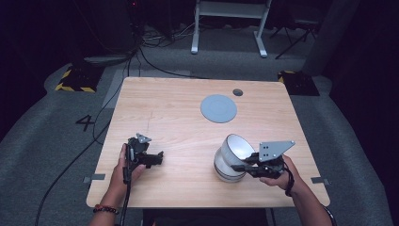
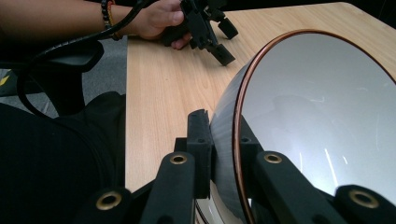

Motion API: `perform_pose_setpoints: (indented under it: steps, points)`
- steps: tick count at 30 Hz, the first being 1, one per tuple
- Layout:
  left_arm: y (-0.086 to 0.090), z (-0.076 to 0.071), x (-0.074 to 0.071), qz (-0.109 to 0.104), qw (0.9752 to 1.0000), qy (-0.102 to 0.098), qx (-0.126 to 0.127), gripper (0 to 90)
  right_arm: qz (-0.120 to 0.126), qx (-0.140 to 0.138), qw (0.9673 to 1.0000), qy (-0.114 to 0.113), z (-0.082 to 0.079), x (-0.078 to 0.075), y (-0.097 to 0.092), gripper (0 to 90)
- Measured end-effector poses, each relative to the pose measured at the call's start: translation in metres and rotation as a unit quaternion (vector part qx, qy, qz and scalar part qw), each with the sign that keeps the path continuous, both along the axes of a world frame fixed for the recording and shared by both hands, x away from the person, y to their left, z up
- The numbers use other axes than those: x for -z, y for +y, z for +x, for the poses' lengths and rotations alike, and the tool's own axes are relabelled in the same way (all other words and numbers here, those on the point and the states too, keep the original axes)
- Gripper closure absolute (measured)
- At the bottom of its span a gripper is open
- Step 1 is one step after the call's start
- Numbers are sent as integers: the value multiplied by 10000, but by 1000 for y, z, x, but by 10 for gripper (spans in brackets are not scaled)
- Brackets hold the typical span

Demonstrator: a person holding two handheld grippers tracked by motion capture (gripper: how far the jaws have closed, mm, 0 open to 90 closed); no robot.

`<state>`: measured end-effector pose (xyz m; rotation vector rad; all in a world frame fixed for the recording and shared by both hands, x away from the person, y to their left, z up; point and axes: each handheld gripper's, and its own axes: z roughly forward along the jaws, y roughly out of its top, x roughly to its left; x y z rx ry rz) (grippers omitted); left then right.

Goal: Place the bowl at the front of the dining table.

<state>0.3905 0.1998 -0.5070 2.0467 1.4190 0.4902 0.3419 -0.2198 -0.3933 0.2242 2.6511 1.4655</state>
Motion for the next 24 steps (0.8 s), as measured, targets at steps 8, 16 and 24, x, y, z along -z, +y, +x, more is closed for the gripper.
perform_pose_setpoints:
  steps: [8,16,24]
  points:
    - [0,0,0,-1,10000,0,0,0,35,84,9999,-62,1,-3,-4,827]
    - [0,0,0,13,10000,3,-7,0,11,158,9998,-82,4,-5,-2,827]
    - [0,0,0,10,10000,-3,-8,0,14,304,9994,-134,12,-7,-4,826]
